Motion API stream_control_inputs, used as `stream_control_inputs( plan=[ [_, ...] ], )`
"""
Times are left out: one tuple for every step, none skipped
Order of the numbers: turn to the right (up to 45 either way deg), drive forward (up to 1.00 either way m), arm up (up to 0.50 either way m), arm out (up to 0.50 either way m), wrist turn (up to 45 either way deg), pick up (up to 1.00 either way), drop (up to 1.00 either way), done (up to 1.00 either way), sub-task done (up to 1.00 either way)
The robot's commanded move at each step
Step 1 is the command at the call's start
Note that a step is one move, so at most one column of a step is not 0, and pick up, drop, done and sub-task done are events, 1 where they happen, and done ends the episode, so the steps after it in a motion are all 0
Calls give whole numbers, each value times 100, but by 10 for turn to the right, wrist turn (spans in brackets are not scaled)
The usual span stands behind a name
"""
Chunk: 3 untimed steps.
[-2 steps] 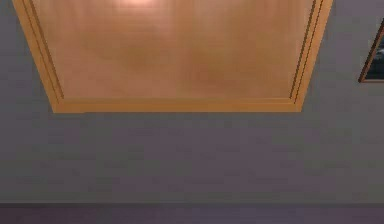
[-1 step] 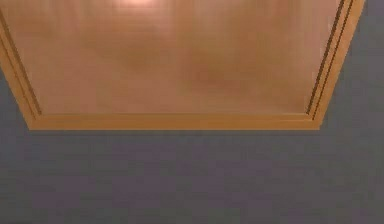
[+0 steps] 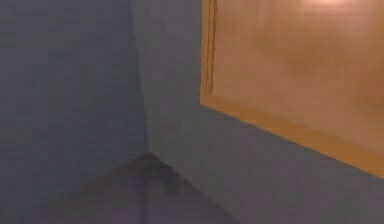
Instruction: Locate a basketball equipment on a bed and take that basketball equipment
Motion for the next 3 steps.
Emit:
stream_control_inputs(
  plan=[
    [-240, 0, 0, 0, 0, 0, 0, 0, 0],
    [0, 30, 0, 0, 0, 0, 0, 0, 0],
    [-450, 0, 0, 0, 0, 0, 0, 0, 0]
  ],
)
